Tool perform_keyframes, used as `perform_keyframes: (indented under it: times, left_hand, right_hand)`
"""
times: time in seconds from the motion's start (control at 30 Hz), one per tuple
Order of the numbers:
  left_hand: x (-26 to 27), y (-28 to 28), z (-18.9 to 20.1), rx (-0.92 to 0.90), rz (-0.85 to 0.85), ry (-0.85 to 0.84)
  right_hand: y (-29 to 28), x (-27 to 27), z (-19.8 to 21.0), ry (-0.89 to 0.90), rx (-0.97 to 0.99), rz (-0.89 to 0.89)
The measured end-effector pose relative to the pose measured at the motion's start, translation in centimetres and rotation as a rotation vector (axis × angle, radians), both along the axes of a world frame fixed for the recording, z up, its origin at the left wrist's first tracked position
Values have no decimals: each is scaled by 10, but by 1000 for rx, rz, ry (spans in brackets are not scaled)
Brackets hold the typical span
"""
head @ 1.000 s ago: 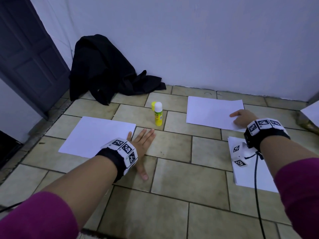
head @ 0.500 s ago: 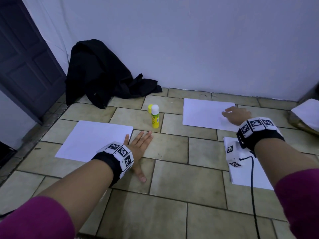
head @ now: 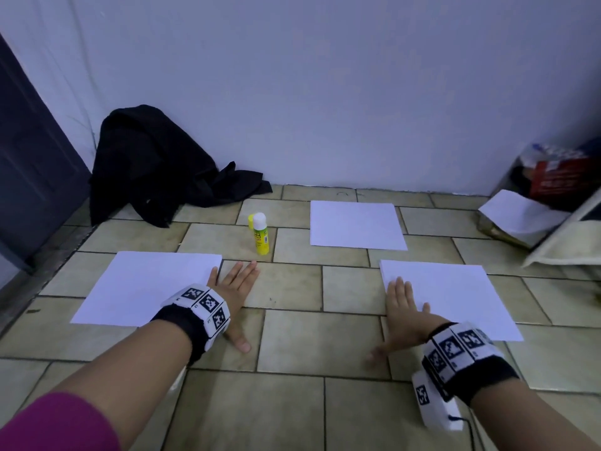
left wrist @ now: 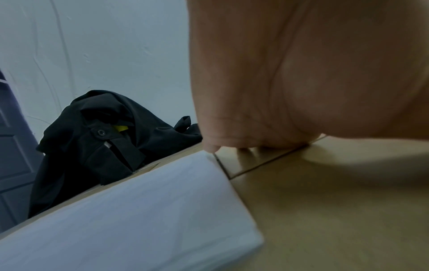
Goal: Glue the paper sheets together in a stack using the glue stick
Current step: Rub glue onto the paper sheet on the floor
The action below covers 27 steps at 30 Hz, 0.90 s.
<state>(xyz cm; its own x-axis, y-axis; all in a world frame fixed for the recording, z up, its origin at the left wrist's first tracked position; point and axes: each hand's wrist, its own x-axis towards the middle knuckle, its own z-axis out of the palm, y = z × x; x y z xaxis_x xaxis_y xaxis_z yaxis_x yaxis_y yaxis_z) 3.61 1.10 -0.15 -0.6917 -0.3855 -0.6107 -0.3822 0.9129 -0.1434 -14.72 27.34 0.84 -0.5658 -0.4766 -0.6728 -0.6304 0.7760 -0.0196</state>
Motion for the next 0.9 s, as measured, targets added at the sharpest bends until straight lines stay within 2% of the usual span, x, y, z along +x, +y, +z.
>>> perform_keyframes:
  times: [0.17,0.27,0.33,0.37,0.43,0.47,0.53,0.63,0.7,0.9]
  left_hand:
    - [3,3,3,17,7,18]
    - [5,9,6,-19,-54,38]
    - [10,6,9,46,-78,101]
    - [14,3,12,124,-53,142]
    - [25,-9,18,295,104,268]
    - [32,-16,21,335,206,344]
    - [47,-33,24,288,360,427]
    - [70,-52,18,113,460,297]
    - [80,-57,13,97,494,244]
    - [92,-64,7,156,536,335]
  right_hand:
    - [2,0,-4,10,-34,3]
    - [2,1,-6,30,-28,-6]
    - [1,2,-6,29,-31,-8]
    - [1,2,-6,29,-35,-11]
    - [1,1,-7,29,-38,-14]
    - [2,1,-7,30,-39,-13]
    - [2,1,-8,34,-45,-12]
    - [3,1,-7,35,-47,-14]
    - [3,2,-7,33,-50,-15]
    - [4,1,-7,28,-68,-19]
